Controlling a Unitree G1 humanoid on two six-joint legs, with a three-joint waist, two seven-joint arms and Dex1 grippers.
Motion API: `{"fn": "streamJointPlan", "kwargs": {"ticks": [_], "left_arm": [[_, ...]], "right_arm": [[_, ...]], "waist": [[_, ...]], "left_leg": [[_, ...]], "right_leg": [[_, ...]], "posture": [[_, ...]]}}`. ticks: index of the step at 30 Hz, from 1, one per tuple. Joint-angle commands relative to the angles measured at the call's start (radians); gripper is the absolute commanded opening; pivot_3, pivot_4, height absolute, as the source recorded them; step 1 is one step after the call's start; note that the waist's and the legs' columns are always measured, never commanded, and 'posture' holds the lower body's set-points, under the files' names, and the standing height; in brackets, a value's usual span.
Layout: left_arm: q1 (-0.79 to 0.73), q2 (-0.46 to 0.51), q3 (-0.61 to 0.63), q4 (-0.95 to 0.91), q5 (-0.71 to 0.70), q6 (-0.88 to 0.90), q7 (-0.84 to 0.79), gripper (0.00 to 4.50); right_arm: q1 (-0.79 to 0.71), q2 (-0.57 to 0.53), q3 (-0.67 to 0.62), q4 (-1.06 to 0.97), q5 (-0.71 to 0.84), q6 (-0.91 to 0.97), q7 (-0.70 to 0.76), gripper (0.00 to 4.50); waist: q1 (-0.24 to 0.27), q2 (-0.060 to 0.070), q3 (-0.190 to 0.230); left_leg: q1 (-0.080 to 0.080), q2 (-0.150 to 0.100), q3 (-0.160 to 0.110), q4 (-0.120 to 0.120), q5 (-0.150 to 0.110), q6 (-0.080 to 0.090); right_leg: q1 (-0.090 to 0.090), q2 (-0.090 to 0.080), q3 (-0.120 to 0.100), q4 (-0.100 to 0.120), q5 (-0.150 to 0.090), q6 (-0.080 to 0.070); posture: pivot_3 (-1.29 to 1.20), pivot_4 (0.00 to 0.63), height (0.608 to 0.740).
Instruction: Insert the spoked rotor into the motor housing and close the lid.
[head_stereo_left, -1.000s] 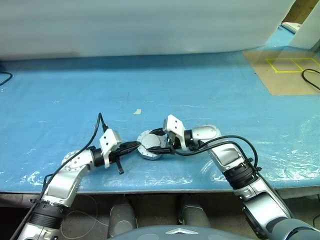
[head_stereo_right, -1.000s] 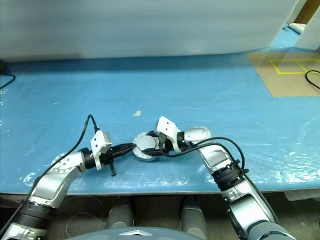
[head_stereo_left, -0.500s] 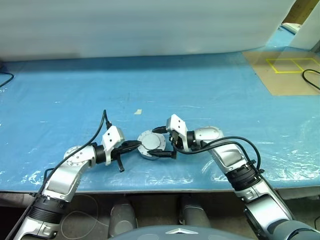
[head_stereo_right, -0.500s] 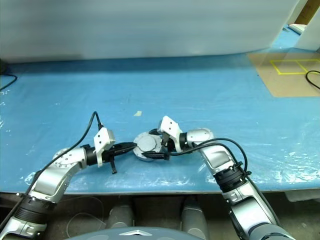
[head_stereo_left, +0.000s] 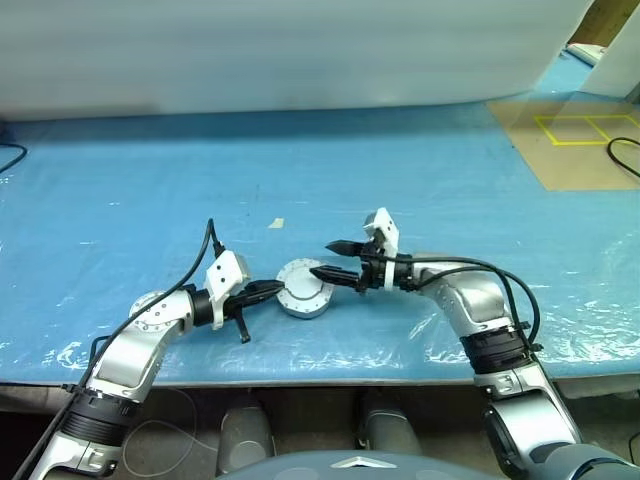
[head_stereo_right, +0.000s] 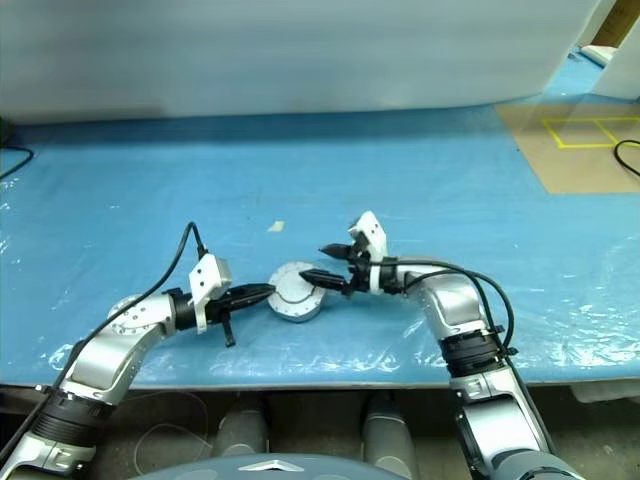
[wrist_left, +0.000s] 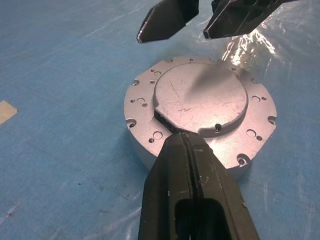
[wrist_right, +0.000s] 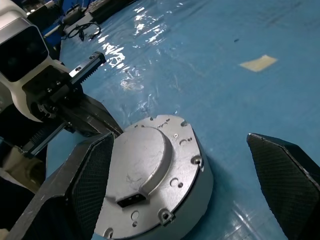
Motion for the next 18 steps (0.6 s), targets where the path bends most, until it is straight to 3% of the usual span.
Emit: {"fn": "streamJointPlan", "kwargs": {"ticks": [1,9,18], "left_arm": [[0.010,-0.003,-0.028,0.024,0.028,0.011,0.001,0.00],[0.008,-0.006,-0.025,0.031,0.030,0.001,0.004,0.00],[0.014,-0.007,-0.024,0.027,0.031,-0.007,0.008,0.00]], "right_arm": [[-0.002,-0.031,-0.031,-0.040,0.099,0.213,-0.006,4.48],[-0.025,-0.008,-0.131,0.017,0.241,0.568,-0.093,4.48],[-0.038,0.083,-0.212,0.068,0.236,0.633,-0.241,4.48]], "waist": [[0.001,0.000,0.000],[0.005,0.001,0.000],[0.009,0.001,0.000]], "left_leg": [[0.000,0.000,0.000,0.000,0.000,0.000],[0.000,0.000,0.000,-0.001,0.001,-0.001],[0.002,0.000,0.000,-0.004,0.001,-0.002]], "right_leg": [[0.000,0.000,0.000,0.000,0.000,0.000],[0.000,0.000,0.000,0.000,0.000,0.000],[-0.001,0.000,0.000,0.000,0.000,0.000]], "posture": [[0.00,0.150,0.740],[0.00,0.150,0.740],[0.00,0.150,0.740]]}}
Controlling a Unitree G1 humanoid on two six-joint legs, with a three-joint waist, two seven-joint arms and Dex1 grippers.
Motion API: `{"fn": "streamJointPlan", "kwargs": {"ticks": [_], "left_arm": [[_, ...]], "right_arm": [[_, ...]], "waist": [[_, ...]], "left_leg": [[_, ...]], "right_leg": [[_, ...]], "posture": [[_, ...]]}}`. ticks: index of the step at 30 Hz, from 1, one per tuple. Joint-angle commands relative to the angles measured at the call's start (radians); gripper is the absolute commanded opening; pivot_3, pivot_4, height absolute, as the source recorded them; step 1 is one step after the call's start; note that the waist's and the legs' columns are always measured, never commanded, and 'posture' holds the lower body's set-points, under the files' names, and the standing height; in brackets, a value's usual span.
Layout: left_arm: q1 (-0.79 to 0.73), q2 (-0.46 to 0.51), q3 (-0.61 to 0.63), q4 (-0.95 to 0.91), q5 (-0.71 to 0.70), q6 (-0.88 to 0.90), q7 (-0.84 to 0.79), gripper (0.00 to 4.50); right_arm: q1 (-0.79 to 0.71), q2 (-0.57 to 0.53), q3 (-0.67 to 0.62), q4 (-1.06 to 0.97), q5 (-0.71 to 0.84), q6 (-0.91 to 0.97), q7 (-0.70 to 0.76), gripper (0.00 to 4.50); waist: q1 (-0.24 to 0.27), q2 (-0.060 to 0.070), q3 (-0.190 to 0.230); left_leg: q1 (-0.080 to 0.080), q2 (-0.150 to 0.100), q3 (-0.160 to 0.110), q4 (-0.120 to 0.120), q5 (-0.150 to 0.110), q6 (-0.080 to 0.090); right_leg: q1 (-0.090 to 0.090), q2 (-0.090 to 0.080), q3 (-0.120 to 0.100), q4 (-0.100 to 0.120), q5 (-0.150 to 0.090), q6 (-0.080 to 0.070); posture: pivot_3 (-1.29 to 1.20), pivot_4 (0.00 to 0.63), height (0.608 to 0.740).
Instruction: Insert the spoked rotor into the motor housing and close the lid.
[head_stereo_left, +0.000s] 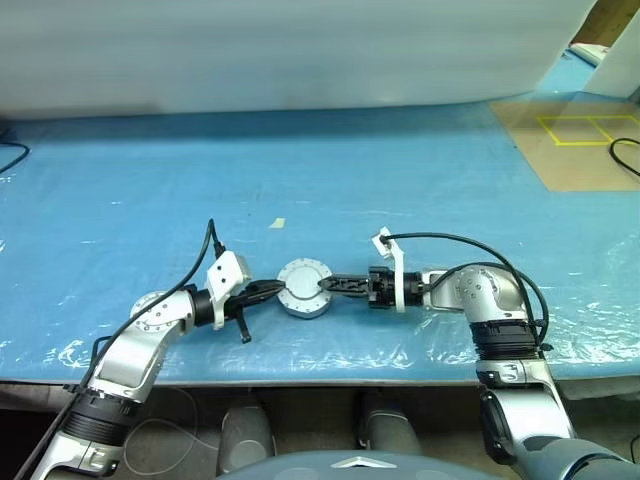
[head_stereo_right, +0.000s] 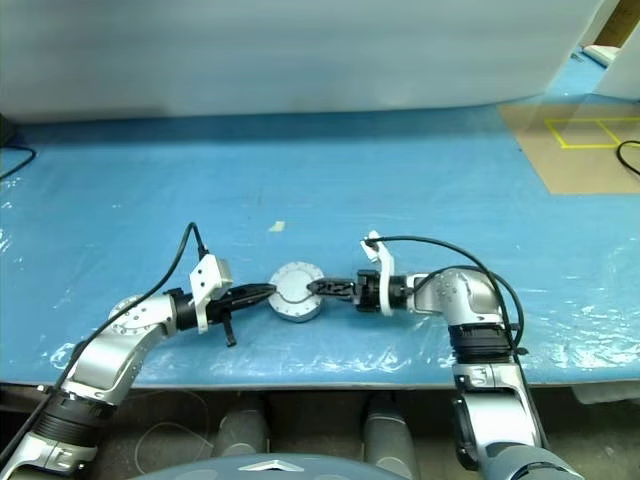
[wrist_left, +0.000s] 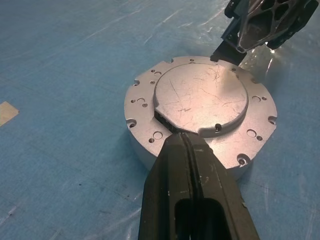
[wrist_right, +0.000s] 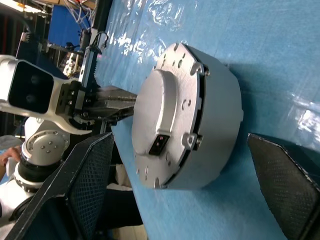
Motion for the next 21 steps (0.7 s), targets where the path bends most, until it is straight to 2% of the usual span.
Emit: {"fn": "streamJointPlan", "kwargs": {"ticks": [1,7,17,21], "left_arm": [[0.015,-0.002,-0.021,0.018,0.027,0.010,0.006,0.00],[0.016,-0.001,-0.020,0.021,0.030,0.006,0.008,0.00],[0.015,-0.005,-0.025,0.027,0.041,-0.003,0.013,0.00],[0.016,-0.007,-0.023,0.026,0.042,-0.007,0.012,0.00]], "right_arm": [[0.006,0.006,-0.007,0.004,0.012,0.028,-0.034,4.48],[0.009,0.021,-0.057,-0.003,0.084,0.087,-0.029,4.48],[-0.003,0.043,-0.106,-0.016,0.132,0.118,-0.040,1.17],[-0.003,0.053,-0.109,-0.019,0.136,0.116,-0.047,1.08]], "waist": [[0.002,0.000,0.000],[0.003,0.000,0.000],[0.004,0.001,0.000],[0.003,0.001,0.001]], "left_leg": [[0.000,0.000,0.000,-0.001,0.000,0.000],[0.001,0.000,0.000,-0.004,0.000,0.000],[-0.003,-0.001,0.001,-0.004,0.000,0.000],[-0.003,0.000,0.001,-0.004,0.000,0.000]], "right_leg": [[0.000,0.000,0.000,0.000,0.000,0.000],[0.000,0.000,0.000,-0.002,0.000,0.001],[-0.003,0.000,0.000,-0.003,-0.001,0.001],[-0.003,0.000,0.000,-0.003,-0.001,0.001]], "posture": [[0.00,0.150,0.740],[0.00,0.150,0.740],[0.00,0.150,0.740],[0.00,0.150,0.740]]}}
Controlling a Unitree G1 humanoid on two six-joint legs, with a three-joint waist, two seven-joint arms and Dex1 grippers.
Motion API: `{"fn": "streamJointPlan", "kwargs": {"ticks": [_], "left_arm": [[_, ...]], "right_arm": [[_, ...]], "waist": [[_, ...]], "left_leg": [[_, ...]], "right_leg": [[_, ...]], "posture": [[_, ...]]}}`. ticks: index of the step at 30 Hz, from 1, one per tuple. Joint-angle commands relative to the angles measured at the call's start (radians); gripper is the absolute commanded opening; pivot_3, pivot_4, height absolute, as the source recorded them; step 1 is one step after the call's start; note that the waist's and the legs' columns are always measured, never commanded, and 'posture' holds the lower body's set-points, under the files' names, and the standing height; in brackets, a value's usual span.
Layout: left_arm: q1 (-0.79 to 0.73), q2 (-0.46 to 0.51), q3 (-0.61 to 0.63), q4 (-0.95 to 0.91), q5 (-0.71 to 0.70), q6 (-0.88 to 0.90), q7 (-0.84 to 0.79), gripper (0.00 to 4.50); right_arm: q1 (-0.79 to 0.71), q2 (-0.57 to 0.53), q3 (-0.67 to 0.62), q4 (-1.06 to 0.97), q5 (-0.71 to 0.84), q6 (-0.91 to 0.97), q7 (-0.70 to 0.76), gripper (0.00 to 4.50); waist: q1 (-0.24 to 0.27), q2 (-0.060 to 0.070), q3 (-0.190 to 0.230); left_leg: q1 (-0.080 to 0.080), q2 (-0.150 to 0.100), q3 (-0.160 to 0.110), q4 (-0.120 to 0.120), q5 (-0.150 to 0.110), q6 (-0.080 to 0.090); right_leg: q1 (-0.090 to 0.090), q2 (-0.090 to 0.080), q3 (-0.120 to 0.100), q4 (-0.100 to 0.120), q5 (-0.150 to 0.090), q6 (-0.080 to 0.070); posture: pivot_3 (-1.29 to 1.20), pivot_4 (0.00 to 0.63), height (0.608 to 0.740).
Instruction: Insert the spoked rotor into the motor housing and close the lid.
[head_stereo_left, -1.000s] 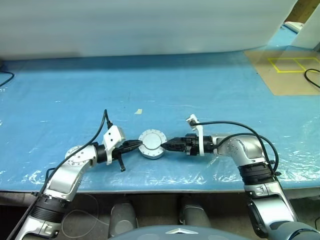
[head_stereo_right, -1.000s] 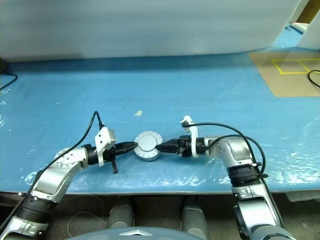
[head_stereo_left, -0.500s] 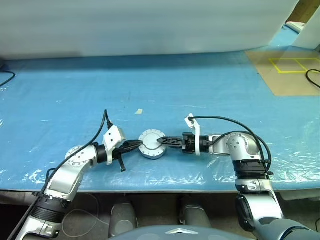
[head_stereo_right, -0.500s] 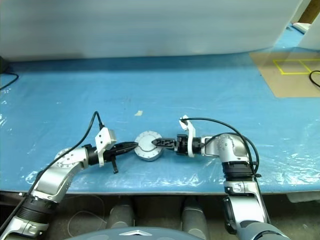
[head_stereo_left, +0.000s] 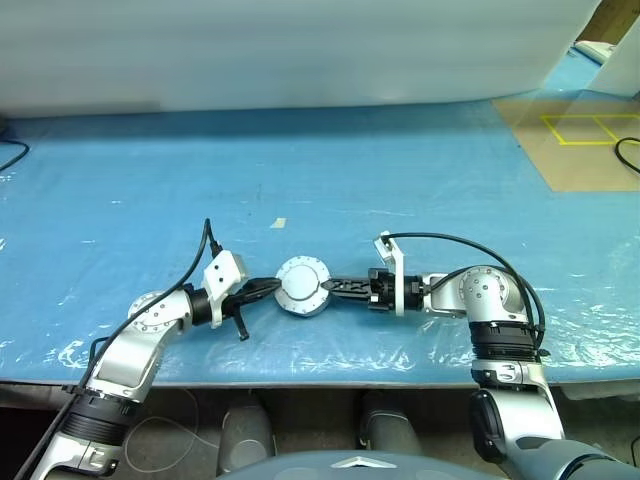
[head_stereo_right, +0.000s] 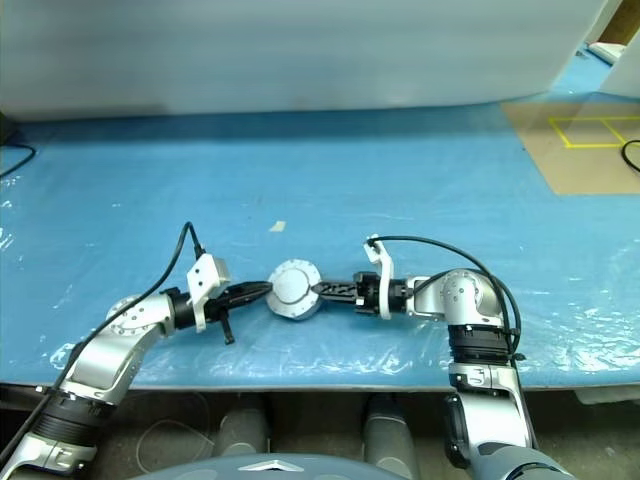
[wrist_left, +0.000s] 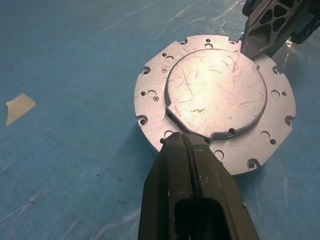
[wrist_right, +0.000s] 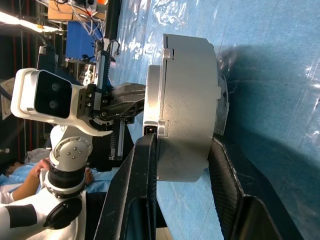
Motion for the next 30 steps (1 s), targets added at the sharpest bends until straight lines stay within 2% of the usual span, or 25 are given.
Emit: {"fn": "streamJointPlan", "kwargs": {"ticks": [1,3,8,17,20,24,30], "left_arm": [[0.014,-0.007,-0.028,0.012,0.023,0.012,0.004,0.00],[0.010,-0.014,-0.022,0.011,0.016,0.011,0.007,0.00],[0.002,-0.093,0.072,-0.029,-0.132,0.108,0.041,0.00],[-0.013,-0.209,0.345,-0.053,-0.485,0.376,0.213,0.00],[0.002,-0.231,0.383,-0.052,-0.547,0.421,0.246,0.63],[0.010,-0.286,0.409,-0.063,-0.659,0.493,0.287,1.94],[-0.026,-0.351,0.451,-0.082,-0.812,0.561,0.378,4.01]], "right_arm": [[-0.009,0.021,-0.010,-0.033,0.042,-0.005,0.004,1.08],[-0.006,0.021,0.001,-0.037,0.032,-0.014,-0.004,1.08],[0.003,0.021,0.009,-0.034,0.025,-0.037,-0.007,1.08],[-0.058,0.130,-0.197,0.025,0.107,-0.031,-0.062,1.08],[-0.089,0.167,-0.269,0.047,0.140,-0.024,-0.094,1.08],[-0.114,0.198,-0.326,0.060,0.169,-0.021,-0.129,1.08],[-0.111,0.220,-0.339,0.042,0.197,-0.019,-0.162,1.08]], "waist": [[0.000,0.000,0.000],[0.000,0.000,0.000],[-0.001,0.000,0.000],[-0.004,0.000,0.001],[-0.001,0.000,0.001],[0.000,0.000,0.001],[0.000,0.000,0.001]], "left_leg": [[0.000,0.000,0.000,0.000,0.000,0.000],[0.000,0.000,0.000,0.000,0.000,0.000],[0.000,0.000,0.000,0.000,0.000,0.000],[-0.008,0.001,0.000,0.001,0.000,0.000],[-0.009,0.000,0.000,0.001,0.000,0.000],[-0.009,0.001,0.000,0.000,0.000,0.000],[-0.009,0.001,0.000,0.000,0.000,0.000]], "right_leg": [[0.000,0.000,0.000,0.000,0.000,0.000],[0.000,0.000,0.000,0.000,0.000,0.000],[0.000,0.000,0.000,0.001,0.000,0.000],[-0.007,0.001,0.000,0.001,0.000,-0.001],[-0.008,0.001,0.000,0.001,0.000,-0.001],[-0.008,0.001,-0.001,0.001,0.000,-0.001],[-0.008,0.001,-0.001,0.001,0.000,-0.001]], "posture": [[0.00,0.150,0.740],[0.00,0.150,0.740],[0.00,0.150,0.740],[0.00,0.150,0.740],[0.00,0.150,0.740],[0.00,0.150,0.740],[0.00,0.150,0.740]]}}
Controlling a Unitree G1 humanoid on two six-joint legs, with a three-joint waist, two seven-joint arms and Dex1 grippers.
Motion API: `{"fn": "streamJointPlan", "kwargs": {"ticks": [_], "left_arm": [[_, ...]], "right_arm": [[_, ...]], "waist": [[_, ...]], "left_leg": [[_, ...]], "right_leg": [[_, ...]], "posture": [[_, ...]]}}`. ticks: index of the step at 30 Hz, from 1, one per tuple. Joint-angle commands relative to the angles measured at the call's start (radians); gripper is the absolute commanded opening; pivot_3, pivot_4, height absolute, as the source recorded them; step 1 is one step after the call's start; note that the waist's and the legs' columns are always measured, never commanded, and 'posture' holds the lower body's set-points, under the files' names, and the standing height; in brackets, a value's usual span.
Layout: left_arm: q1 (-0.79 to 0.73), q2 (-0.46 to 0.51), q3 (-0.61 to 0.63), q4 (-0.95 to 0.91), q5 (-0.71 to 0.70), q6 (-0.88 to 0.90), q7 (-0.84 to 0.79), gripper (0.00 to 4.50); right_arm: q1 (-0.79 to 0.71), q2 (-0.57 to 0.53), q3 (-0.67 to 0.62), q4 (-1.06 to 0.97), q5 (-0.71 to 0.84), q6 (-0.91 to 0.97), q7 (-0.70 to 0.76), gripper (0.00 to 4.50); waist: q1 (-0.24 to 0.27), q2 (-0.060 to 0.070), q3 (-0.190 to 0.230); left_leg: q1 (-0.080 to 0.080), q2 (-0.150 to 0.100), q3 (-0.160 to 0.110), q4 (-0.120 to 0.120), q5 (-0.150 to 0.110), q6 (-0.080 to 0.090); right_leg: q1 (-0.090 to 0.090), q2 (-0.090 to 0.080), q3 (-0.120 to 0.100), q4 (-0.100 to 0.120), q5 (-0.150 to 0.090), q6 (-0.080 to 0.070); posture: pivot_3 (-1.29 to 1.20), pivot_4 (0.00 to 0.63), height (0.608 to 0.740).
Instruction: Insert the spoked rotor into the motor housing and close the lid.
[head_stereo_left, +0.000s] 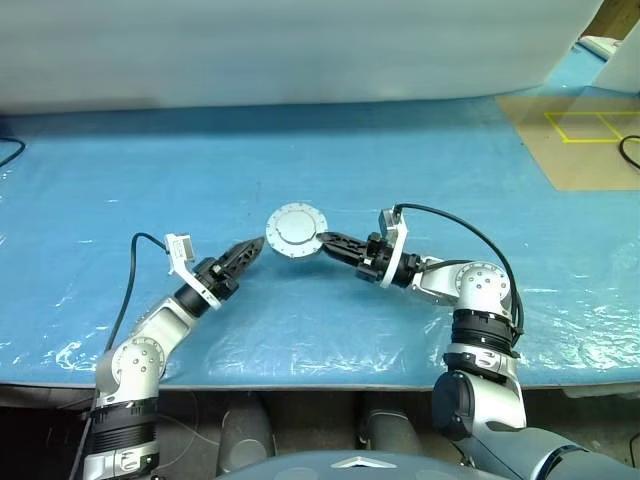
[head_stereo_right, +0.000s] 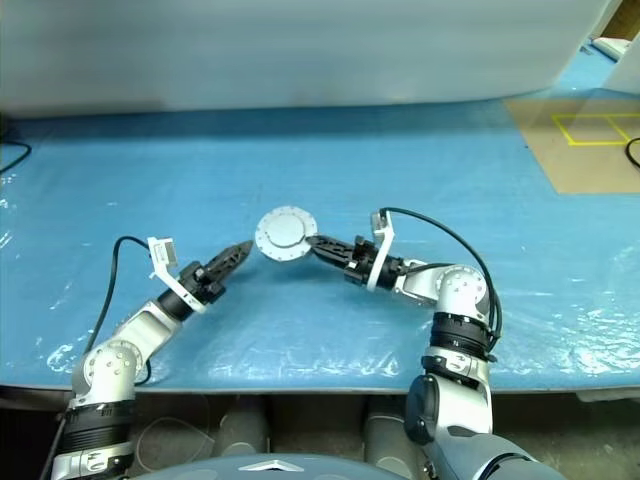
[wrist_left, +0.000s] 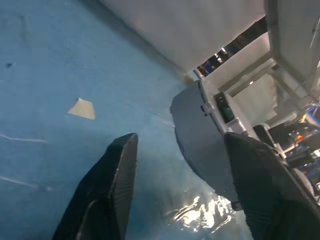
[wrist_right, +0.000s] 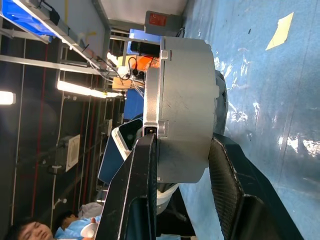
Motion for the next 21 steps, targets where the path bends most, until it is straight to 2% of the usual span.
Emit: {"fn": "streamJointPlan", "kwargs": {"ticks": [1,5,10,16,19,21], "left_arm": [[-0.034,-0.018,0.039,-0.035,-0.102,0.039,0.060,4.32],[-0.067,-0.017,0.047,0.006,-0.168,0.111,0.125,4.43],[-0.087,0.026,-0.008,0.038,-0.139,0.216,0.198,4.43],[-0.126,-0.005,-0.004,0.045,-0.186,0.240,0.213,4.43],[-0.145,-0.023,0.012,0.060,-0.221,0.257,0.228,3.91],[-0.151,-0.024,0.018,0.063,-0.242,0.271,0.225,3.29]], "right_arm": [[-0.018,0.022,-0.026,-0.036,0.081,0.004,0.001,1.08],[-0.010,0.028,-0.019,-0.045,0.087,0.006,-0.008,1.08],[-0.010,0.026,-0.005,-0.054,0.098,0.007,0.002,1.08],[-0.001,0.029,0.028,-0.065,0.097,0.008,0.004,1.08],[0.012,0.025,0.052,-0.073,0.091,0.002,0.006,1.08],[0.017,0.023,0.058,-0.077,0.096,-0.001,0.007,1.08]], "waist": [[-0.001,0.000,0.000],[-0.001,0.000,0.000],[0.000,0.000,0.000],[0.002,0.000,0.000],[0.001,0.000,0.000],[0.001,0.000,0.000]], "left_leg": [[0.000,0.000,0.000,0.000,0.000,0.000],[0.000,0.000,0.000,0.001,0.000,0.000],[0.000,0.000,0.000,0.001,0.000,0.000],[-0.001,0.000,-0.001,0.001,0.000,0.000],[-0.001,0.000,-0.001,0.002,0.000,0.000],[0.000,0.000,-0.001,0.002,0.000,0.000]], "right_leg": [[0.000,0.000,0.000,0.000,0.000,0.000],[0.000,0.000,0.000,0.000,0.000,0.000],[0.000,0.000,0.000,0.000,0.001,0.002],[0.000,0.000,0.000,0.000,0.002,0.004],[0.000,0.000,0.000,0.001,0.002,0.004],[0.000,0.000,0.000,0.001,0.002,0.004]], "posture": [[0.00,0.150,0.740],[0.00,0.150,0.740],[0.00,0.150,0.740],[0.00,0.150,0.740],[0.00,0.150,0.740],[0.00,0.150,0.740]]}}
